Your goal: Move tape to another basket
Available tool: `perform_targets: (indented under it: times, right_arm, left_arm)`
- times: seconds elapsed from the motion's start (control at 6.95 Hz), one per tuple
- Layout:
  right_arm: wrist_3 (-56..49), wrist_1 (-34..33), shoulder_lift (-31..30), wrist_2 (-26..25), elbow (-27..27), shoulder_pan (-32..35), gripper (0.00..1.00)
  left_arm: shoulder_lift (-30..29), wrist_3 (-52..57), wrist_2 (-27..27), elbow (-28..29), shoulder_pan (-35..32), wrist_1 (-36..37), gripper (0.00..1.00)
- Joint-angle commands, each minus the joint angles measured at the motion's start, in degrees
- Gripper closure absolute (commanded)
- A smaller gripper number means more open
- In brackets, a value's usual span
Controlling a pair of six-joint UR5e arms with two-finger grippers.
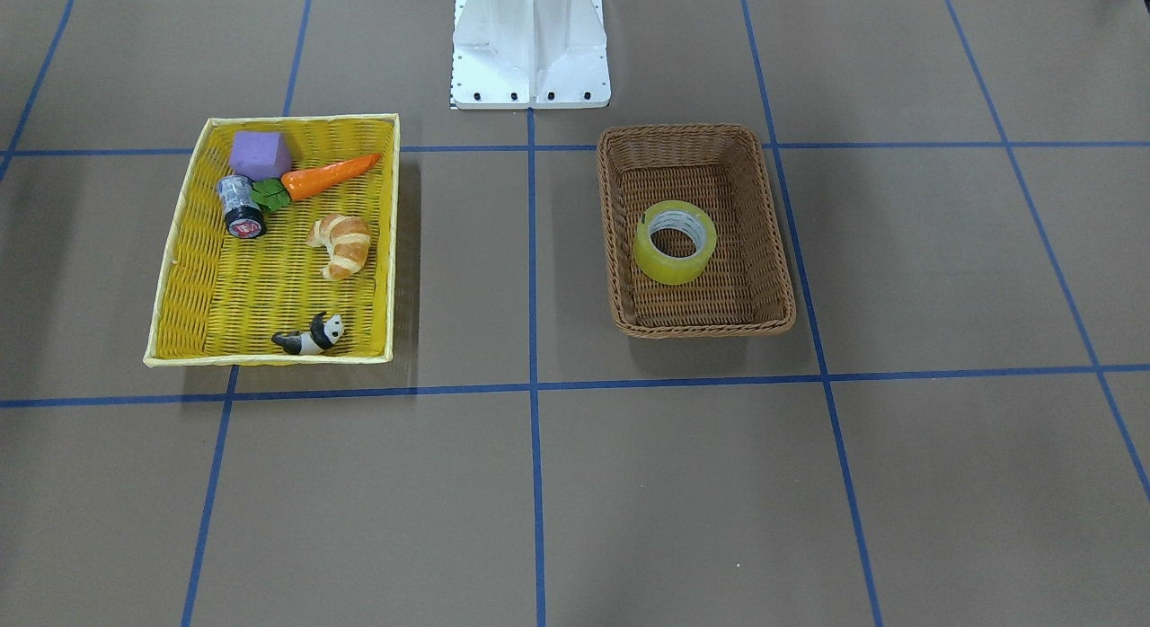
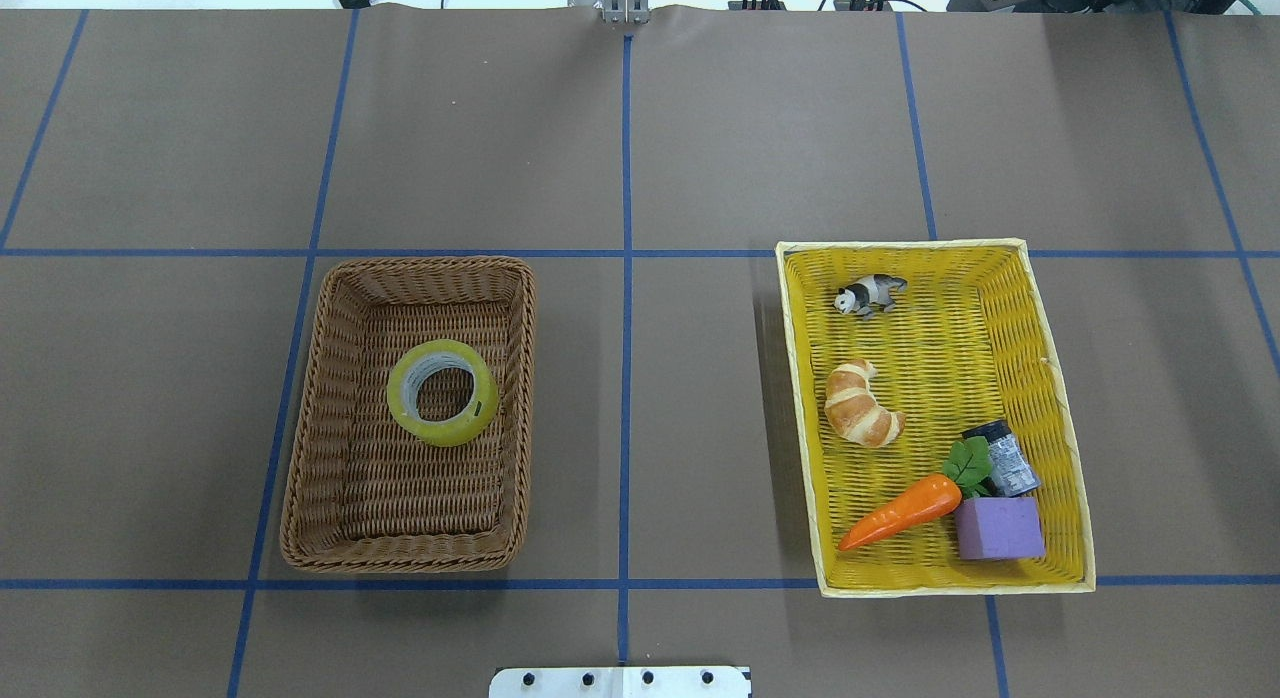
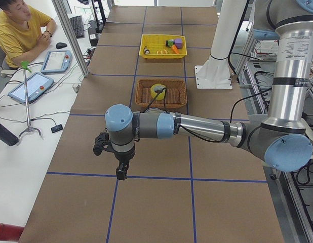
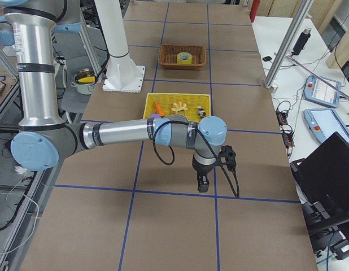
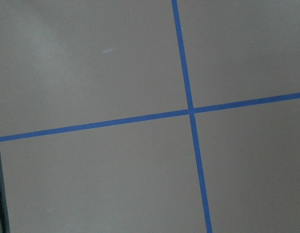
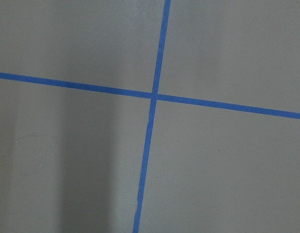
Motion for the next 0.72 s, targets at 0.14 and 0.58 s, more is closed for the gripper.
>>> perform_targets:
  times: [0.14, 0.58]
  right_arm:
    - [0.06, 2.67, -0.06, 0.0, -2.31, 0.0, 0.0]
    - [0.41, 10.33, -0.06, 0.09, -6.27, 0.0, 0.0]
  left_arm:
    - [1.09, 0.31, 0.02, 0.16, 0.12, -0.39, 0.01]
    - [2.23, 0.31, 0.02, -0.01, 0.21, -2.49, 0.01]
